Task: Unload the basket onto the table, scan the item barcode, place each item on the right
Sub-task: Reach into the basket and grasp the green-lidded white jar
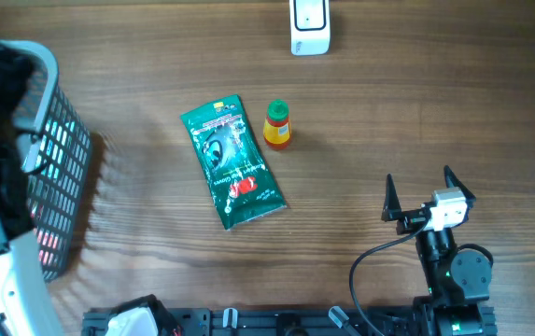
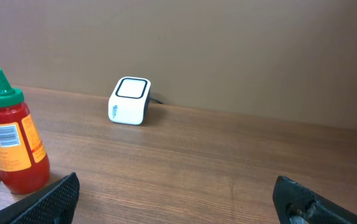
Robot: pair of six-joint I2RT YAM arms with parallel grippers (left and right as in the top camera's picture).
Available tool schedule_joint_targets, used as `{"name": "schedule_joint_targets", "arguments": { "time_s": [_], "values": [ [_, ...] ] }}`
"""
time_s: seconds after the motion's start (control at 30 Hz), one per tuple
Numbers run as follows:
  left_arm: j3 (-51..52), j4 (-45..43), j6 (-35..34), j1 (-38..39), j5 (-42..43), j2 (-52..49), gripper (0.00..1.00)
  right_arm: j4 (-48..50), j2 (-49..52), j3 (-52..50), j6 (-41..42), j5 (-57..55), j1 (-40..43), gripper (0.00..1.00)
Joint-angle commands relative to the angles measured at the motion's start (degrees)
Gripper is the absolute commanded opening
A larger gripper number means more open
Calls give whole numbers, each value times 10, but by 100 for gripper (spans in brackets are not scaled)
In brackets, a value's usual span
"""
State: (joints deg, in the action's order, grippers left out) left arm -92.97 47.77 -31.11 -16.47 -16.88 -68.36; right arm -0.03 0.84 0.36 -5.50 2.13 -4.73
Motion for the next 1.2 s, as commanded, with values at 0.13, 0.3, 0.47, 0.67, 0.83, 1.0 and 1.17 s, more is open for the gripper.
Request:
{"name": "schedule_joint_targets", "arguments": {
  "time_s": [0.13, 0.3, 0.47, 0.67, 0.83, 1.0, 1.17],
  "values": [
    [-3, 113, 6, -181, 24, -108, 100, 1, -4, -1, -5, 7, -2, 100],
    [-3, 171, 7, -242, 106, -221, 100, 1, -4, -1, -5, 7, -2, 100],
    [5, 206, 7, -278, 118, -322, 100, 1, -4, -1, -5, 7, -2, 100],
    [37, 161, 9, -281, 120, -374, 100, 1, -4, -1, -5, 7, -2, 100],
    [84, 107, 9, -281, 124, -377, 100, 1, -4, -1, -5, 7, -2, 100],
    [134, 62, 9, -281, 124, -377, 100, 1, -4, -1, -5, 7, -2, 100],
    [170, 19, 9, -281, 124, -377, 100, 1, -4, -1, -5, 7, -2, 100]
  ]
}}
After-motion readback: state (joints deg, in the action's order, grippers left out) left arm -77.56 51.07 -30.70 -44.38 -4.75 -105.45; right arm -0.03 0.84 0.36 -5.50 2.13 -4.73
